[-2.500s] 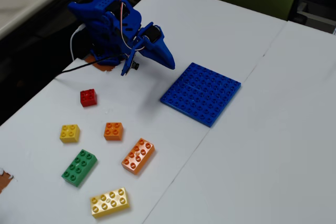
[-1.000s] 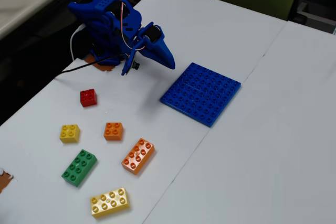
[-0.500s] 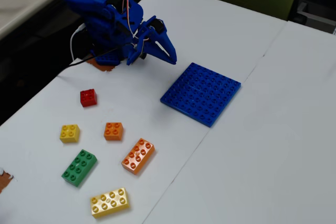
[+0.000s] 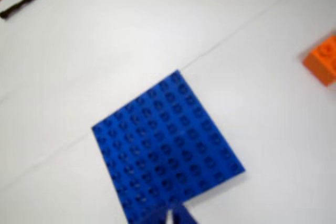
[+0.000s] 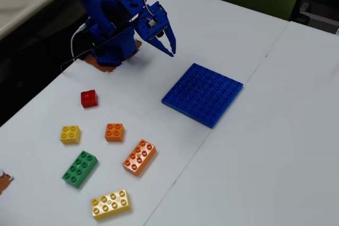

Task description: Pick up the 2x2 orange block and go up the 8x8 blue block.

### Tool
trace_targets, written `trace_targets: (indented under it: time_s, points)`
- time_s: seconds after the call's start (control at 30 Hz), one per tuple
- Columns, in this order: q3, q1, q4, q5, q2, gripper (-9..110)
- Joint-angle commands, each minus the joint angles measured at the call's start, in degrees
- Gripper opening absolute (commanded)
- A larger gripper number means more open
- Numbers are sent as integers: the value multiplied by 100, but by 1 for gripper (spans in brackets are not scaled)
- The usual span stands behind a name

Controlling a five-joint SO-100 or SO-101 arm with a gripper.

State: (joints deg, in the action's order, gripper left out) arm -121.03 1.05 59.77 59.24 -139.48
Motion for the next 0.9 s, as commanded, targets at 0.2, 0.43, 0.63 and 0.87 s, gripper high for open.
trace_targets:
  time_s: [0.2,0.43,0.63,0.87]
  points:
    - [3551,976,2391,2391,2145,0]
    - [5133,1863,3683,5001,3480,1]
    - [6144,2514,3981,6768,4430,4]
    - [6970,3226,3990,8622,5396,4]
